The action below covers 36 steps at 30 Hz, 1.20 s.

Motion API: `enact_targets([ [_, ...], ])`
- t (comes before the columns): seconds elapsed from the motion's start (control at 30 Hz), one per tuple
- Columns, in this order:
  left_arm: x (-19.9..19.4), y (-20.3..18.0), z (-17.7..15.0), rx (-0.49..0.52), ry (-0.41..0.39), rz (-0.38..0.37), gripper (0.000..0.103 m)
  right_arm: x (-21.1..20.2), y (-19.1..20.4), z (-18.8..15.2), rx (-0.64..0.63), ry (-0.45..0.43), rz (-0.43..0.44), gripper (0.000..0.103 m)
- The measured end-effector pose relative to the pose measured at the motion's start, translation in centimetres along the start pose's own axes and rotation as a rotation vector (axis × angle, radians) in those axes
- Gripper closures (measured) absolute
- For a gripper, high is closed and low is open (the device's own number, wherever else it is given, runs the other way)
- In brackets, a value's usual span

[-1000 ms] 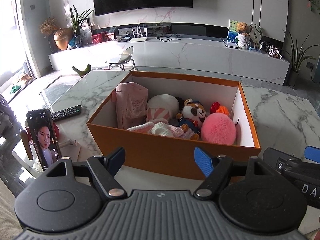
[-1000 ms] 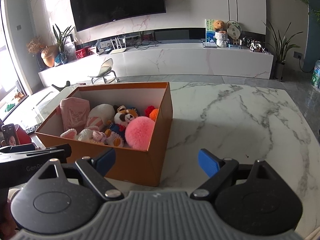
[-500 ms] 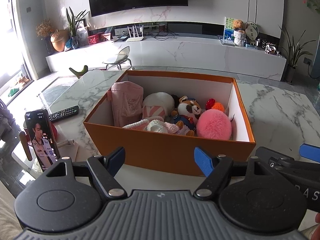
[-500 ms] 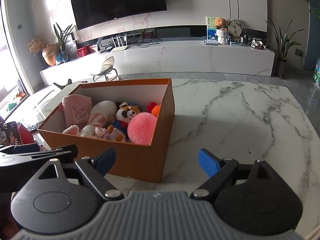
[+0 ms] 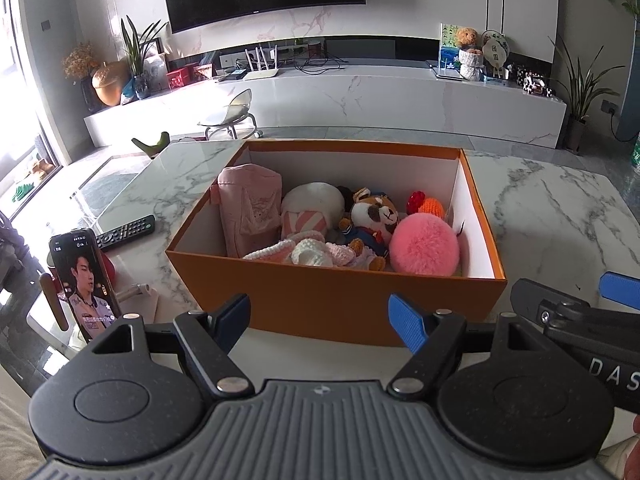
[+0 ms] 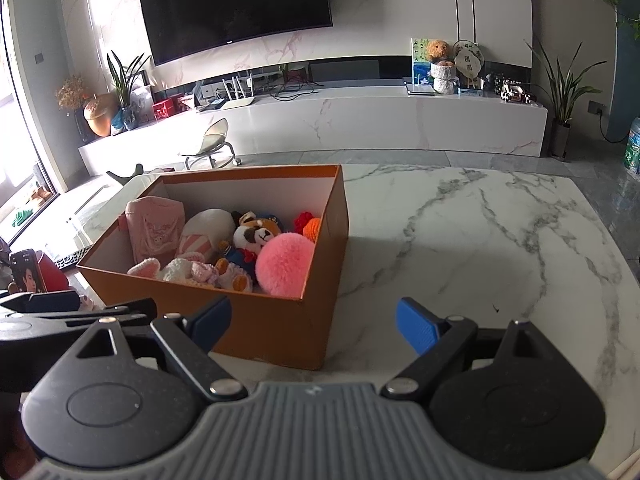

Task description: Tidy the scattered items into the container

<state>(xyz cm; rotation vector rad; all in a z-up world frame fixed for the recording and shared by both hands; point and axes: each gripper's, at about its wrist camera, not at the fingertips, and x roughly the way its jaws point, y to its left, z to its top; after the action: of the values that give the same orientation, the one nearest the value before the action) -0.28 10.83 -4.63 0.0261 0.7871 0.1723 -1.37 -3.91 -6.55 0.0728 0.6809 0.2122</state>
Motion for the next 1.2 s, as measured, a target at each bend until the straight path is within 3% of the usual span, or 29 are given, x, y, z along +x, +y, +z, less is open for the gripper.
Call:
enact_targets([
  [0.43,-1.2,-0.4,1.4,0.026,-0.026,0.003,0.013,-1.2,-0.2,1.1,0.016,-0.044,0.000,0.012],
  [1.2,-2.1,-0.5,1.2,0.033,-0.041,0.011,0.013,-2.2,-0.4,0.9,0.031,-0.055,0.004,0.012],
])
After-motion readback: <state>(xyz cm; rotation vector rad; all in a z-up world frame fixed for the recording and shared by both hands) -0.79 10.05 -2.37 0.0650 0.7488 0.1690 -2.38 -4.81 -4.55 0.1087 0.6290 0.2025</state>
